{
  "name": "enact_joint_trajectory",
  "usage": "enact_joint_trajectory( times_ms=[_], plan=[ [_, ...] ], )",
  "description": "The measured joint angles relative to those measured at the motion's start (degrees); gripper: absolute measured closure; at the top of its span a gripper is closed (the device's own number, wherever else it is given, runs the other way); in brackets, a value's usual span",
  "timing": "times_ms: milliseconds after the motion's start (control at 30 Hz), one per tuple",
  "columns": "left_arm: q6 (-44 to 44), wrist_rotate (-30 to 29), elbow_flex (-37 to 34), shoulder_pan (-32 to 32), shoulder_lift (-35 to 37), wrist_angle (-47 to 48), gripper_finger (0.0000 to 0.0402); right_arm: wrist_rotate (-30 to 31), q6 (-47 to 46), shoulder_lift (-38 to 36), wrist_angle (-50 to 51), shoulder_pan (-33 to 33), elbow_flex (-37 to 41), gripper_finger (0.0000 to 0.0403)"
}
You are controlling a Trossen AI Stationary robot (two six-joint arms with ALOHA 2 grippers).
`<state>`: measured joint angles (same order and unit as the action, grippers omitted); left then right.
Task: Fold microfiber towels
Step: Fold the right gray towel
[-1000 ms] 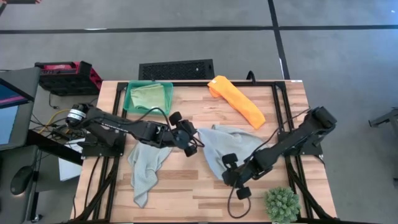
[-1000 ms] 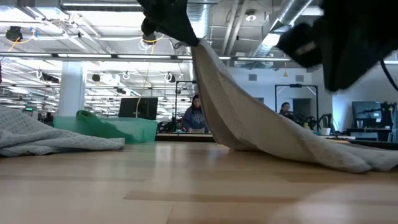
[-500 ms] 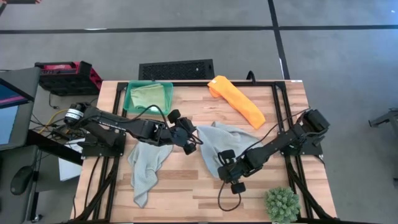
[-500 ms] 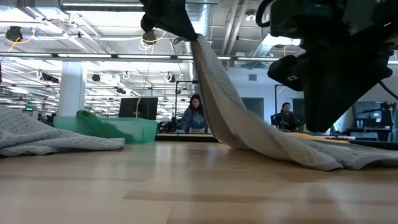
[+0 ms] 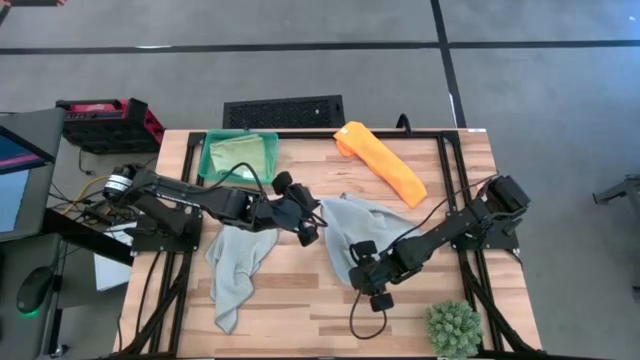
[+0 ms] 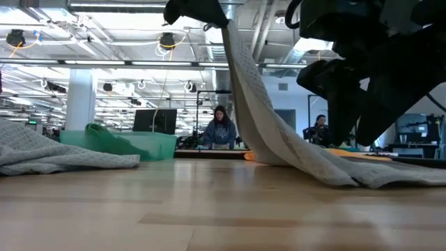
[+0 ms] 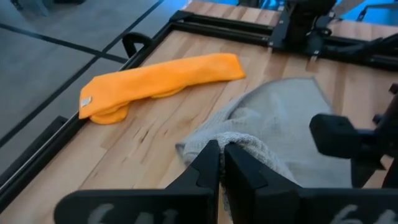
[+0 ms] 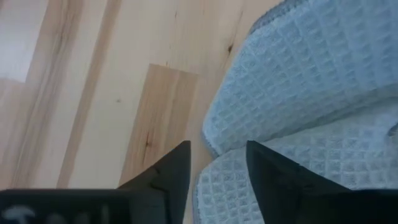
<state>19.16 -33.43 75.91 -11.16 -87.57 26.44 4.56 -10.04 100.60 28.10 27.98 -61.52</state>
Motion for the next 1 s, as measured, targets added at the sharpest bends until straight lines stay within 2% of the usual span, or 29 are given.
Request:
enact_joint_trajectory(
  times_ms=[133, 367, 700, 833, 1000],
  plan=[
    [1.1, 0.0, 1.0, 0.0, 0.0, 0.0, 0.0400, 0.6, 0.0, 0.0, -2.1, -0.5, 0.0, 0.0207],
    [1.7, 0.1, 1.1, 0.0, 0.0, -0.2, 0.0400, 1.5, -0.5, 0.0, -4.8, -1.8, 0.0, 0.0214],
    [1.9, 0.1, 1.1, 0.0, 0.0, -0.2, 0.0400, 1.6, -9.5, 0.0, -7.1, -3.0, 0.0, 0.0227],
    [1.9, 0.1, 1.1, 0.0, 0.0, -0.2, 0.0400, 1.7, -11.4, 2.9, -8.5, -2.9, 0.1, 0.0231],
    [2.5, 0.1, 1.1, 0.0, 0.0, 0.4, 0.0400, -0.9, -12.6, 6.3, -9.2, -2.7, -0.2, 0.0232]
  ],
)
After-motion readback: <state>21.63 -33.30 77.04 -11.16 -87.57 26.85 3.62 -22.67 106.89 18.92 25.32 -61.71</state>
